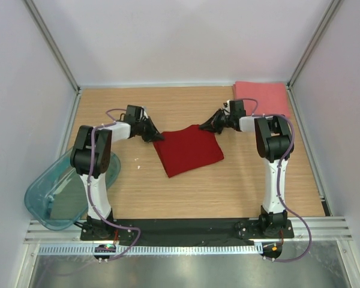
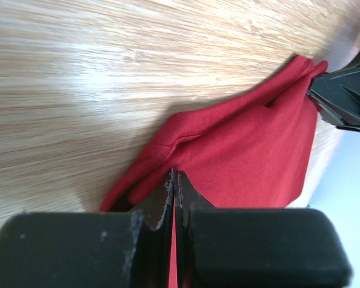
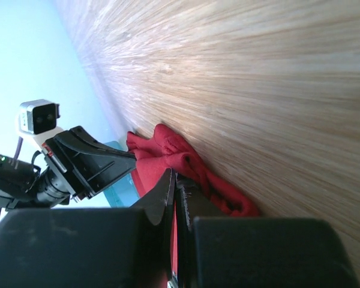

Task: Fold and stack the t-shirts
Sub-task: Fold the tshirt

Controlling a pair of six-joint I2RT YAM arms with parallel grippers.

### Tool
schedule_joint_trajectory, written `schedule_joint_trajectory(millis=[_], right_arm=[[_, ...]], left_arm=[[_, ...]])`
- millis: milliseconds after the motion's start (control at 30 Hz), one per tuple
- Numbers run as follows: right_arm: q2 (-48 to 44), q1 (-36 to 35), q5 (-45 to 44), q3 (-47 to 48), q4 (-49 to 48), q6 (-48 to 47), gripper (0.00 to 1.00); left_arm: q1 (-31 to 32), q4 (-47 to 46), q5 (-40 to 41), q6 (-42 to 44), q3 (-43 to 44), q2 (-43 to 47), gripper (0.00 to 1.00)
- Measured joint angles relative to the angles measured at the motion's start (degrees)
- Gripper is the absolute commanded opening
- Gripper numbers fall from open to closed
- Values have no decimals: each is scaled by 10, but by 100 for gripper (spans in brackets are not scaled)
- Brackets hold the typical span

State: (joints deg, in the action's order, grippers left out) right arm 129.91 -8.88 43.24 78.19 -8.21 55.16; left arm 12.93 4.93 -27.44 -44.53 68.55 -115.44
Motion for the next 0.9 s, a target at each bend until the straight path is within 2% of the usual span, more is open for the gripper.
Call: schedule_joint_trajectory(millis=[200, 300, 333, 400, 433, 533, 733, 900], right_arm=[[12, 0, -13, 79, 131, -48, 8], [16, 1, -42, 136, 216, -96, 21], [16, 1, -56, 162, 253, -115, 30], [16, 4, -79, 212, 314, -154, 39], [16, 5, -89, 239, 345, -177, 48], [0, 8, -118, 290, 422, -244, 64], [-81, 12, -150, 261, 518, -356, 80], [-123, 13, -135, 163, 508, -399, 83]], left_arm=[[-4, 47, 10, 24, 30, -1, 0], [-2, 83, 17, 33, 59, -1, 1], [-1, 95, 19, 34, 70, 2, 3], [4, 118, 26, 35, 87, 15, 5], [7, 131, 30, 34, 94, 25, 10], [23, 161, 44, 32, 111, 70, 18], [74, 222, 64, 35, 115, 186, 35], [101, 251, 71, 33, 53, 308, 41]])
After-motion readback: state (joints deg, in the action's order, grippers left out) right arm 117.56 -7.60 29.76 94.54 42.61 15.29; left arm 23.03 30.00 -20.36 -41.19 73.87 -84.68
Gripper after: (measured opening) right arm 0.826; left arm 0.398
